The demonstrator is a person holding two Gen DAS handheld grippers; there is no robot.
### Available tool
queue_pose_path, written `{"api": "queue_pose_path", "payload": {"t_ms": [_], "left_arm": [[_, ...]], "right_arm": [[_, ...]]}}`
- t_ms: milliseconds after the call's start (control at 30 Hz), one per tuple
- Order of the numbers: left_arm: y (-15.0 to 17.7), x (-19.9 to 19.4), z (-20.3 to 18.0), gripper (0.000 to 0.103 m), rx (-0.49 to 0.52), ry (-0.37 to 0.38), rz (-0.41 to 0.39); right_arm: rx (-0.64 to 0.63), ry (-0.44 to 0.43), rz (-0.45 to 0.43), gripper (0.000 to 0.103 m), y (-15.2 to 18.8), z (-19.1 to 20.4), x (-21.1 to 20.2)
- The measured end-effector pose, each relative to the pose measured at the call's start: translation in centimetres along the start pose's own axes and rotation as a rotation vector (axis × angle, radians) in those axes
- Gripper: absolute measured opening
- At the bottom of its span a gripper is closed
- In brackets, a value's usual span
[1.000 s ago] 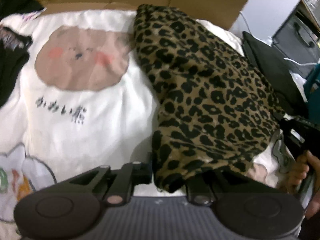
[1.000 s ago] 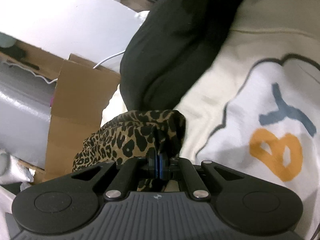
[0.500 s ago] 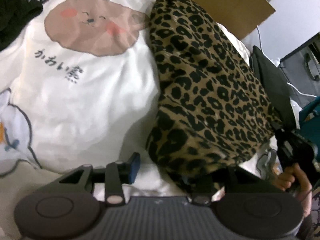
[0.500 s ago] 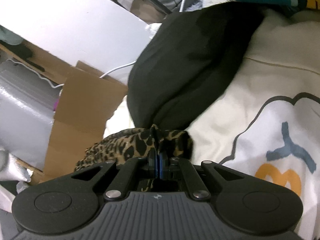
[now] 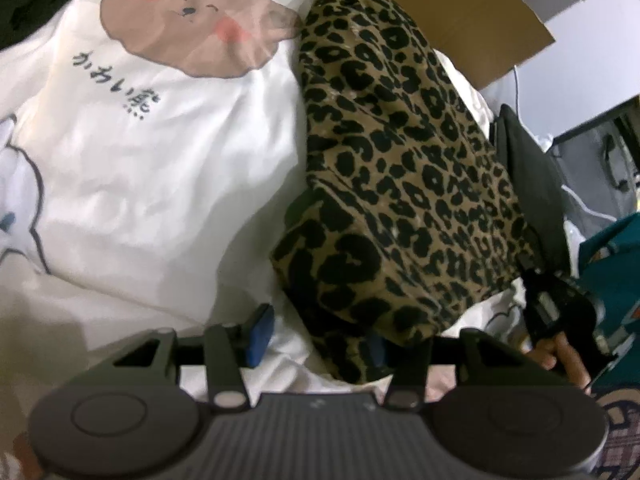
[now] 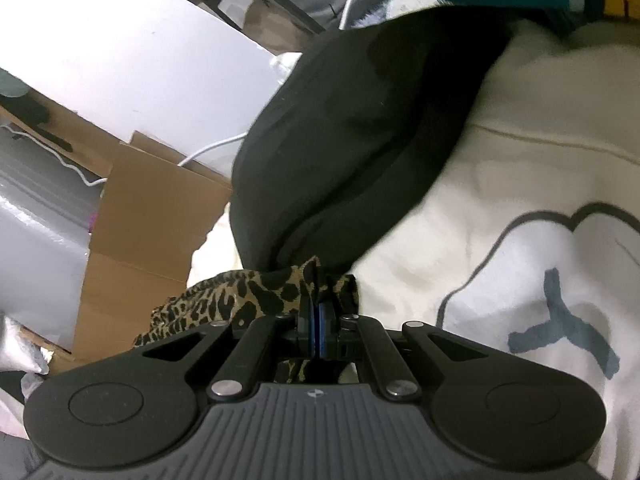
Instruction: Fold clothes
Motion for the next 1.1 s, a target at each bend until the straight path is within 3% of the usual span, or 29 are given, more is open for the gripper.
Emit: {"api": "queue_pose_path", "payload": {"t_ms": [133,200,300,433,600,667,733,867,1033,1100], "left_arm": [[0.5,0.9,-0.5,0.037,0.022,0.026,-0.001],[0.5,1.0,-0.3,0.018,0.022,0.011,-0.011],[0.3,0.5,-0.2,0.005,0.067,0.002,-0.014],[-0.9,-1.6,-0.2,0.004,0.182,-0.050,-0.057],[-1.8,-2.5,-0.1,0.004,0.247,-0.114,-0.058],[-2.0,-1.9,0.8,0.006,0.212,-0.153,-0.035],[-2.3,-1.7,1.9,0.008,0.157,-0.145,-0.019],[-2.5,-3.1,3.0,0.013,0.167,-0.154,-0.037],[-3.3,-5.4,3.4,0.019,0.156,-0.128,-0.088],[-3.7,-5.8,3.2,0.027,0.145,-0.096,-0.103]], "right_arm": [[-0.004,-0.004,0.003,0.000,0.0,0.0,0.0],[-0.007,-0.004,0.005,0.000,0.0,0.0,0.1],[-0.015,-0.003,0.004,0.000,0.0,0.0,0.1],[-0.022,-0.005,-0.002,0.000,-0.2,0.2,-0.1],[0.000,-0.010,-0.027,0.000,0.0,0.2,-0.5],[-0.003,0.010,-0.009,0.001,0.3,0.0,-0.2],[0.003,0.016,0.004,0.001,0.5,-0.3,0.0],[-0.018,0.020,0.007,0.001,0.5,-0.4,-0.4],[-0.006,0.025,-0.003,0.001,0.6,-0.7,-1.0],[0.005,0.033,-0.007,0.001,0.7,-0.9,-1.3]]}}
Point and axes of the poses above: each gripper's, at about its wrist camera, not at the fingertips, and x roughly the way its jaws point, z to its left, y to its underside, the point moved 3 cm from there along x, roughly the way its jaws point, and after that the axes turned 11 degrees about -x, right-handed, at the moved point
